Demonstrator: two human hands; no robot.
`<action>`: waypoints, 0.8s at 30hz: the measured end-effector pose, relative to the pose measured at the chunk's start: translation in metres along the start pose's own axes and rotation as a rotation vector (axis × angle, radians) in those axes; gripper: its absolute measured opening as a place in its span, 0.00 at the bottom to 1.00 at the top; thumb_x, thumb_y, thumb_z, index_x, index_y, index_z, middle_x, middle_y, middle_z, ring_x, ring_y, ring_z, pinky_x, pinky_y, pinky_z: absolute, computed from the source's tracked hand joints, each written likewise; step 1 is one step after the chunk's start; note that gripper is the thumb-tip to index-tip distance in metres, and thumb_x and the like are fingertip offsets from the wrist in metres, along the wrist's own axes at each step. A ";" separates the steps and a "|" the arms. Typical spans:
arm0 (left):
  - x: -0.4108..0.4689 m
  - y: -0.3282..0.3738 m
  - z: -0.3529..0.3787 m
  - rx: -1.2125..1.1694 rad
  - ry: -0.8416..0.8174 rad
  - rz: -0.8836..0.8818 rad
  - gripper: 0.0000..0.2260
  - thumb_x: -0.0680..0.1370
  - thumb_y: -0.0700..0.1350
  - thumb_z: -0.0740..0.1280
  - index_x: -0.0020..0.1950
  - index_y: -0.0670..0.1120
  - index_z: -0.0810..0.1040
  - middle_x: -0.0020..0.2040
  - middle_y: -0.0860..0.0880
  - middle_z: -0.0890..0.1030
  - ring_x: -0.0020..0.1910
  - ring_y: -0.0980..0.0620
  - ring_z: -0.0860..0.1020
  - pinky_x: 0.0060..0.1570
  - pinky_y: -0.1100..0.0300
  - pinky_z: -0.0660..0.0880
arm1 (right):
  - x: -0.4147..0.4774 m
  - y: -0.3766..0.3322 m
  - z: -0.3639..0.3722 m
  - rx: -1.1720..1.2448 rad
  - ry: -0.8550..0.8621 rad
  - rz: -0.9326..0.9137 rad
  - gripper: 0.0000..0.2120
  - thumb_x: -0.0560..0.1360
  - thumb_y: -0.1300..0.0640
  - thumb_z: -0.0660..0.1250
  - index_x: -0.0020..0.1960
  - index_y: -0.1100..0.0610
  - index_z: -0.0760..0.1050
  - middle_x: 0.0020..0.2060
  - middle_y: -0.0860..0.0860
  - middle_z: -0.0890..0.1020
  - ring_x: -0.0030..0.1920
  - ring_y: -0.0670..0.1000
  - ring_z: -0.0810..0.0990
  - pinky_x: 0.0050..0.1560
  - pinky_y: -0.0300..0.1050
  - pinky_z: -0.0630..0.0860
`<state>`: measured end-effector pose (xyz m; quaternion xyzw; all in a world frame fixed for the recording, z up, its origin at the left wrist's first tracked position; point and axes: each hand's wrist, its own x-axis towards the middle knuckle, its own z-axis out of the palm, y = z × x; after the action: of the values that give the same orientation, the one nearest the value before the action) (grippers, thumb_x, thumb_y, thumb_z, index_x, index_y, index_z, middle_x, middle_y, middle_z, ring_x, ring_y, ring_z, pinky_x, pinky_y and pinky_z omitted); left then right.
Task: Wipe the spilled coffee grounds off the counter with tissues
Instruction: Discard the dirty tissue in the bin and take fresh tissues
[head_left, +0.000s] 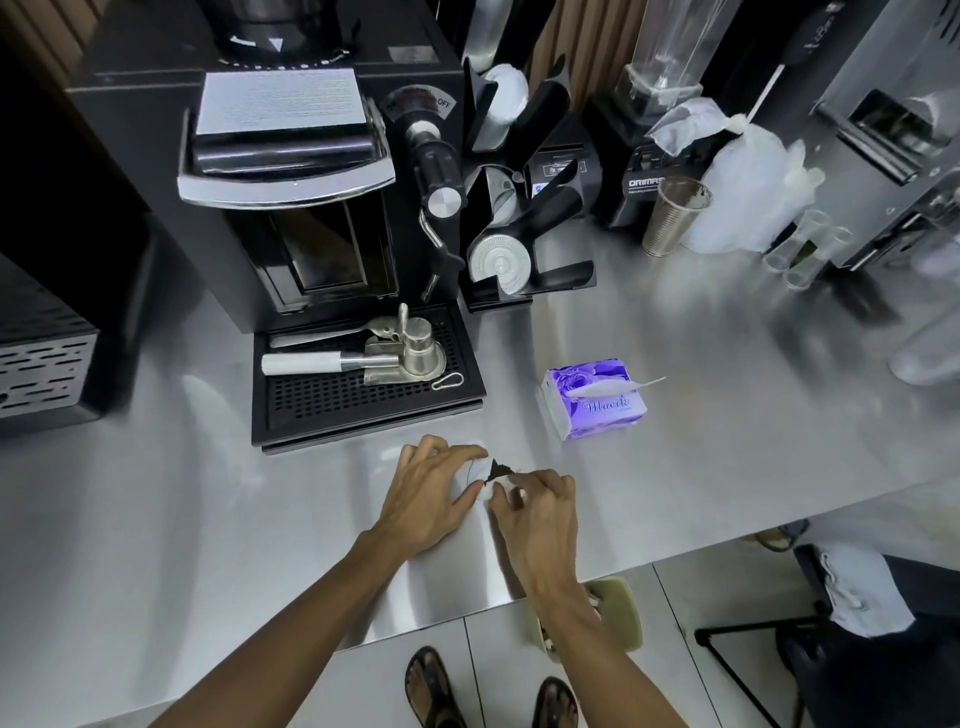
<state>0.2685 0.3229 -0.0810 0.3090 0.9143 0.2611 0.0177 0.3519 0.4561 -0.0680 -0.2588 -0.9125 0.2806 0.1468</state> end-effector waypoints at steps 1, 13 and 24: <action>0.000 -0.001 0.001 -0.006 0.004 -0.007 0.17 0.76 0.56 0.66 0.64 0.57 0.74 0.49 0.59 0.79 0.55 0.56 0.70 0.53 0.64 0.58 | 0.002 -0.002 0.001 0.005 -0.006 0.006 0.05 0.71 0.54 0.73 0.45 0.55 0.83 0.37 0.50 0.80 0.42 0.52 0.70 0.38 0.43 0.73; 0.001 -0.004 0.006 -0.052 0.018 -0.026 0.14 0.76 0.56 0.66 0.61 0.58 0.78 0.49 0.60 0.80 0.53 0.57 0.68 0.54 0.61 0.61 | 0.009 -0.007 0.005 0.132 -0.117 -0.008 0.13 0.76 0.62 0.68 0.60 0.59 0.76 0.46 0.53 0.81 0.47 0.50 0.71 0.45 0.39 0.67; 0.005 -0.006 -0.004 -0.067 -0.060 0.037 0.11 0.77 0.53 0.68 0.59 0.59 0.81 0.57 0.68 0.79 0.52 0.57 0.67 0.53 0.63 0.60 | 0.012 0.000 0.013 0.241 -0.193 -0.005 0.17 0.74 0.66 0.66 0.61 0.55 0.75 0.46 0.52 0.82 0.45 0.49 0.80 0.46 0.30 0.71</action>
<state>0.2601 0.3199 -0.0803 0.3326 0.8983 0.2827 0.0506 0.3365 0.4575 -0.0771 -0.2087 -0.8828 0.4112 0.0893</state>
